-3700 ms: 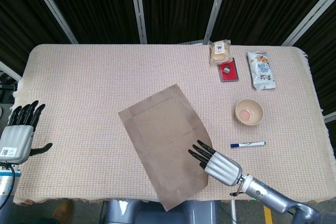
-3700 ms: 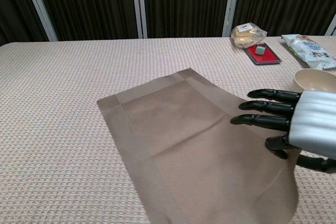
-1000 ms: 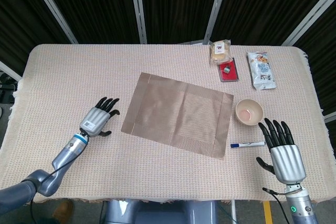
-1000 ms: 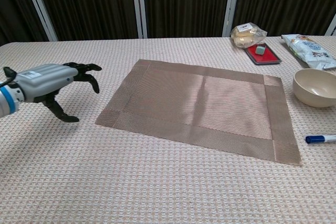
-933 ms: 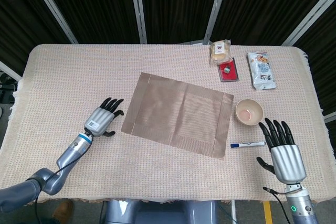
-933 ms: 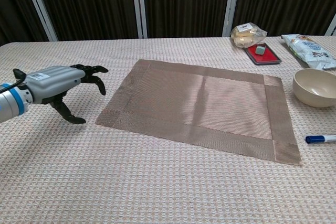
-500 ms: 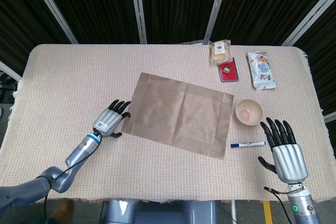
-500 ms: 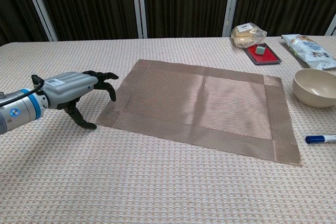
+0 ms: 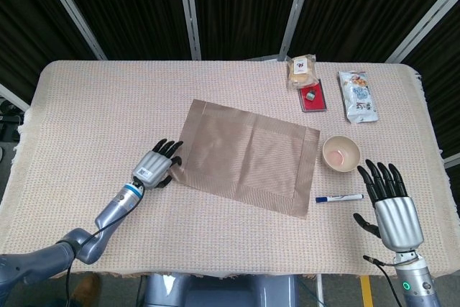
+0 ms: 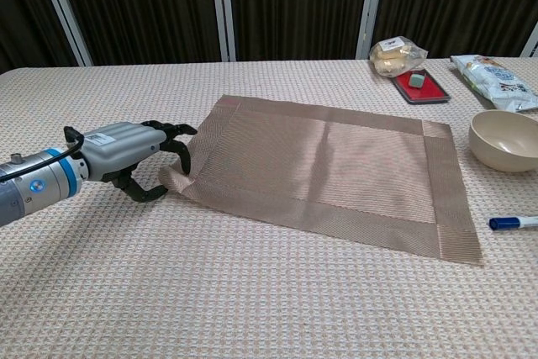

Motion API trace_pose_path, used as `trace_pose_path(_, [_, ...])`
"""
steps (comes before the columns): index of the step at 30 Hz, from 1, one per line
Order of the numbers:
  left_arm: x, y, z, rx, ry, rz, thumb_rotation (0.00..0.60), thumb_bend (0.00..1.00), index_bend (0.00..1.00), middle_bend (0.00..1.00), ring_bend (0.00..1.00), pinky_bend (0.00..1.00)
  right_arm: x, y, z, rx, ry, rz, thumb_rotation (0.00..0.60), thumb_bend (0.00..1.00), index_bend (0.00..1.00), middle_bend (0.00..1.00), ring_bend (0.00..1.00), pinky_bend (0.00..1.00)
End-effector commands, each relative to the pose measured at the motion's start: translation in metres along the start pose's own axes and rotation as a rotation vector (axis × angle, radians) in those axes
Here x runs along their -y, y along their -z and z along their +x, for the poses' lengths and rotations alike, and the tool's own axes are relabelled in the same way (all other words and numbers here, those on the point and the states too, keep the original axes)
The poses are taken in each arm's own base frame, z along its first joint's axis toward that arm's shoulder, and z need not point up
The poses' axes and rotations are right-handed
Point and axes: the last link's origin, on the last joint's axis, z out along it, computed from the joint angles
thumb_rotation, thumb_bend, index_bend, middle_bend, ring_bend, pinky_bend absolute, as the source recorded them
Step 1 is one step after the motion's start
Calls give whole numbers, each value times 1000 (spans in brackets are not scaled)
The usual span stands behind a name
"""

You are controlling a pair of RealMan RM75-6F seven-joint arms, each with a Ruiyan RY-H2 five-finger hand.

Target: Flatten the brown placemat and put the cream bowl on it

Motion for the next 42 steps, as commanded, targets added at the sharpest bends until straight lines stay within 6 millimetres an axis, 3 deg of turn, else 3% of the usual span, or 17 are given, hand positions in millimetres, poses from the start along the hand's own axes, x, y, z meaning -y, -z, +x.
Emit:
trace_pose_path(1, [0, 0, 1, -2, -2, -1, 600, 457, 350, 0, 0, 0, 0, 0, 0, -1, -1, 1, 600, 0, 0, 0, 0, 0])
trace_pose_path(8, [-2, -3, 5, 3, 3, -4, 600, 486, 396, 0, 0, 0, 0, 0, 2, -8, -8, 2, 600, 0, 0, 0, 0, 0])
trace_pose_path(17, [-6, -1, 2, -8, 35, -22, 600, 504, 575, 0, 0, 0, -1, 0, 4, -13, -29, 6, 600, 0, 0, 0, 0, 0])
trace_pose_path(26, [-8, 10, 1, -17, 66, -43, 600, 501, 650, 0, 0, 0, 0, 0, 7, -27, -47, 11, 600, 0, 0, 0, 0, 0])
trace_pose_path(42, [-19, 98, 4, 74, -5, -238, 600, 501, 681, 0, 0, 0, 0, 1, 8, -28, -52, 12, 600, 0, 0, 0, 0, 0])
